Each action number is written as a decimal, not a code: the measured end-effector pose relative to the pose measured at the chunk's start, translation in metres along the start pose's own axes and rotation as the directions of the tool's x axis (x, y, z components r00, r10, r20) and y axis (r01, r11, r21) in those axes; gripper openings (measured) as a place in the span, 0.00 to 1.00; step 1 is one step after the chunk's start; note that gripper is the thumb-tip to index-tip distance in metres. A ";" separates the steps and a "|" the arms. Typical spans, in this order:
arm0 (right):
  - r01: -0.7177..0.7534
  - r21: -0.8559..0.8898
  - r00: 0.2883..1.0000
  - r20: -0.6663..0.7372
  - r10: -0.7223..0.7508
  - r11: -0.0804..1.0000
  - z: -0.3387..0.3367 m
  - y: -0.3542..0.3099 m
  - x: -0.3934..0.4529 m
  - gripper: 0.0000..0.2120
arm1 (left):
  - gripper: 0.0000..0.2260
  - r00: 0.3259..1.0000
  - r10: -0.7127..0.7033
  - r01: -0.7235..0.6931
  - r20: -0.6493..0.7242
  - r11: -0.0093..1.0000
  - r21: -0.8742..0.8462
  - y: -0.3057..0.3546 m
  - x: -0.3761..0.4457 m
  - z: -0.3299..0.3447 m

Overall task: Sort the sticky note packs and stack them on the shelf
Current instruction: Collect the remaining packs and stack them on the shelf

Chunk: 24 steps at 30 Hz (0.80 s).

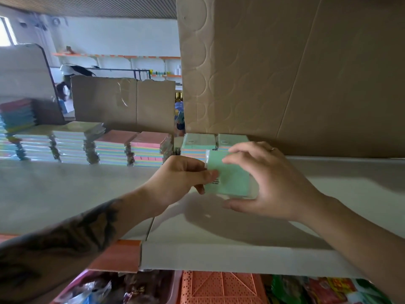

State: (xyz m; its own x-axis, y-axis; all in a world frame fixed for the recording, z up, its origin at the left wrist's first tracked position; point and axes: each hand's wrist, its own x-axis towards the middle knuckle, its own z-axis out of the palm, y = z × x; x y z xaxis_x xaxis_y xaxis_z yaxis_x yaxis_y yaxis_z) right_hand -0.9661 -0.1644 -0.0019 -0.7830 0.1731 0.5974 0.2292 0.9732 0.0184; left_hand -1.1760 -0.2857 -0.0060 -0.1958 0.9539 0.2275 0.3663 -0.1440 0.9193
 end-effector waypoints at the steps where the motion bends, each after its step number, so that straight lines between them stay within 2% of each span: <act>1: -0.010 -0.017 1.000 0.003 0.010 1.000 0.001 -0.001 0.001 0.37 | 0.11 1.000 -0.010 0.010 0.006 1.000 -0.016 -0.001 -0.001 0.000; 5: -0.005 0.080 1.000 0.010 0.004 0.997 -0.003 0.001 0.006 0.30 | 0.20 0.999 0.042 -0.042 -0.007 0.999 0.030 -0.002 0.000 0.000; 7: 0.008 0.169 0.999 0.036 -0.014 0.986 -0.010 0.007 0.012 0.26 | 0.23 0.996 0.092 -0.092 0.006 0.990 0.110 -0.004 -0.001 -0.002; 9: -0.051 0.219 0.996 0.081 0.034 0.974 -0.017 0.018 0.022 0.25 | 0.20 0.994 0.106 -0.110 0.030 0.949 0.295 -0.008 -0.005 -0.007; 11: -0.151 0.191 0.982 0.138 0.125 0.970 -0.022 0.035 0.037 0.25 | 0.28 0.994 0.105 -0.102 0.029 0.798 0.595 -0.012 -0.009 -0.012; 12: -0.194 0.166 0.973 0.156 0.168 0.967 -0.022 0.045 0.045 0.25 | 0.32 0.993 0.113 -0.102 0.031 0.715 0.692 -0.012 -0.011 -0.013; 15: -0.288 0.144 0.950 0.168 0.264 0.947 -0.017 0.072 0.067 0.19 | 0.34 0.992 0.046 -0.121 0.114 0.537 0.835 -0.011 -0.013 -0.007; 17: -0.330 0.161 0.937 0.179 0.301 0.930 -0.011 0.084 0.076 0.16 | 0.38 0.979 -0.103 -0.117 0.179 0.436 0.892 -0.013 -0.013 -0.003; 18: -0.342 0.164 0.932 0.184 0.312 0.925 -0.007 0.088 0.078 0.15 | 0.39 0.970 -0.157 -0.107 0.188 0.422 0.900 -0.015 -0.014 -0.002; 24: -0.373 0.195 0.918 0.218 0.331 0.907 0.010 0.092 0.075 0.14 | 0.37 0.965 -0.187 -0.091 0.185 0.423 0.901 -0.014 -0.013 -0.004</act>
State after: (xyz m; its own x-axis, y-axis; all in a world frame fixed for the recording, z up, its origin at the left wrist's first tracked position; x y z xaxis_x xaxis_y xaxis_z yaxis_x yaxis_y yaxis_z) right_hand -1.0099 -0.0605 0.0367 -0.7692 0.5138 0.3799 0.3870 0.8476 -0.3629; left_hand -1.1820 -0.2966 -0.0211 -0.0892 0.9959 -0.0117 0.9928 0.0898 0.0791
